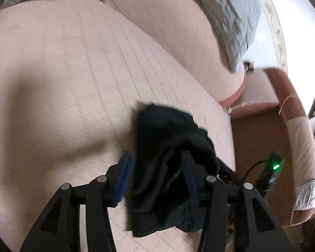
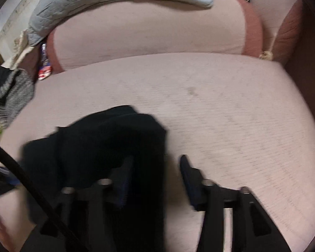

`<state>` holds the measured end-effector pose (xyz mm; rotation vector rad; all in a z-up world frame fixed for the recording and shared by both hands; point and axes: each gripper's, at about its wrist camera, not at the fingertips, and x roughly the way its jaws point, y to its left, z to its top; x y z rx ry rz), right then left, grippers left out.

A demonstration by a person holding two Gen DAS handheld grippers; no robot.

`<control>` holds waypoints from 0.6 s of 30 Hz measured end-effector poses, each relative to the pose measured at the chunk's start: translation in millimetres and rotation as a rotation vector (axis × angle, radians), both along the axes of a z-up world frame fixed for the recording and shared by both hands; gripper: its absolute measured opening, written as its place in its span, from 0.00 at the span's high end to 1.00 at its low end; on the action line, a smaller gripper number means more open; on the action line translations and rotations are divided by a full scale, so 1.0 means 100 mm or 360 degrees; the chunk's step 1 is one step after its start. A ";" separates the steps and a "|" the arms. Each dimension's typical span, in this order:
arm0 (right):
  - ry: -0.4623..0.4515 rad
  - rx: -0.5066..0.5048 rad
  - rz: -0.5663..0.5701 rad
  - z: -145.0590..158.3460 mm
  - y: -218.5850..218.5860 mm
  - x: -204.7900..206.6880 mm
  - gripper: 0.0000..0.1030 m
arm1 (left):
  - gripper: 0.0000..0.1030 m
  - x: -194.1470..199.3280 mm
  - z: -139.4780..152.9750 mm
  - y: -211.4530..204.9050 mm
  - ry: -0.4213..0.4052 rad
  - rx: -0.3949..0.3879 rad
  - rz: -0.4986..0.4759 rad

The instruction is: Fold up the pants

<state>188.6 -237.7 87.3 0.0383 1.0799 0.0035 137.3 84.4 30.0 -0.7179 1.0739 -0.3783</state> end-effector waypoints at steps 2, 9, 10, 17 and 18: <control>-0.0040 -0.0062 0.0010 0.04 -0.03 -0.04 0.37 | 0.50 -0.05 0.12 0.16 -0.0027 -0.0006 0.0059; -0.0256 0.0199 0.0064 0.58 -0.09 -0.40 0.37 | 0.43 -0.14 0.71 -0.16 -0.0272 -0.0083 -0.0047; -0.0248 0.0313 0.0080 0.60 -0.11 -0.45 0.37 | 0.40 -0.13 0.74 -0.29 -0.0289 -0.0116 -0.0097; -0.0102 0.0647 0.0120 0.33 -0.11 -0.80 0.40 | 0.40 0.07 0.40 -0.79 -0.0153 -0.0141 -0.0235; -0.0083 0.0625 0.0126 0.27 -0.08 -0.82 0.40 | 0.40 0.10 0.34 -0.83 -0.0142 -0.0079 -0.0245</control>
